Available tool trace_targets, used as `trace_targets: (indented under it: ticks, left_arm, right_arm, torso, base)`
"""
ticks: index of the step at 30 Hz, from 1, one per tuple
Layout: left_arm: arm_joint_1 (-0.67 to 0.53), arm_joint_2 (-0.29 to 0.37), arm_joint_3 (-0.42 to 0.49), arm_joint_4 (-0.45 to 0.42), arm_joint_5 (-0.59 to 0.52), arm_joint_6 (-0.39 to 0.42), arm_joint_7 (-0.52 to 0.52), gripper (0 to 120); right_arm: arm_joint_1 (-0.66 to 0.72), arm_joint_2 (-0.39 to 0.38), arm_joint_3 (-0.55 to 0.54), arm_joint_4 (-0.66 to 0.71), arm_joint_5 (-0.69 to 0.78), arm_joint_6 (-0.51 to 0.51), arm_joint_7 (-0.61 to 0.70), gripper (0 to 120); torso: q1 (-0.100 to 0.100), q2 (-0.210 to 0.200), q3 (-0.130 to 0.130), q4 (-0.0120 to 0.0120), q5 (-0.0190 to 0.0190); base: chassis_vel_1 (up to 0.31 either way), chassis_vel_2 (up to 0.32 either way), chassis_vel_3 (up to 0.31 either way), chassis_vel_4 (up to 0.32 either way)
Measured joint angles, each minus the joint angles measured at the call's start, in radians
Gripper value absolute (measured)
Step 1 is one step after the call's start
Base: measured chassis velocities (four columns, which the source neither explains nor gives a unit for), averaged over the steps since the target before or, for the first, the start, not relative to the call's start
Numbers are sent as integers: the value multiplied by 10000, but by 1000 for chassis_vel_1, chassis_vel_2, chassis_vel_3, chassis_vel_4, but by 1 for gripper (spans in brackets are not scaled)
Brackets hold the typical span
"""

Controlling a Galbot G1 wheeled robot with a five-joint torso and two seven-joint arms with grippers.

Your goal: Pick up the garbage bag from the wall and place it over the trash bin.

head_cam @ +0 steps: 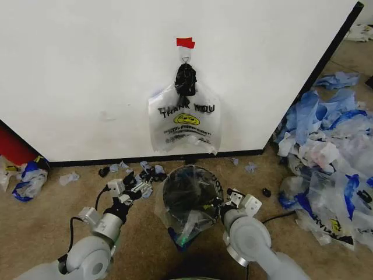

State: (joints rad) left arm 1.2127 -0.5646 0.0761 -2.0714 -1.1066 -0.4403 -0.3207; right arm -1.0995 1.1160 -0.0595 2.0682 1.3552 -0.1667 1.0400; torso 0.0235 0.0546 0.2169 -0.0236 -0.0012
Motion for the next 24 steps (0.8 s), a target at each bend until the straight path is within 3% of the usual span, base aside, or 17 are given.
trace_targets:
  ticks: [9, 24]
  left_arm:
    - [-89, -88, 149, 122, 52, 14, 1, 100]
    - [74, -124, 29, 32, 115, 23, -5, 100]
  right_arm:
    - [-1, 6, 140, -166, 119, -363, -212, 0]
    - [-41, -135, 447, 215, 314, -505, 18, 53]
  torso:
    - [0, 1, -1, -2, -3]
    - [0, 0, 0, 0, 0]
  base:
    - [0, 0, 0, 0]
    - [0, 0, 0, 0]
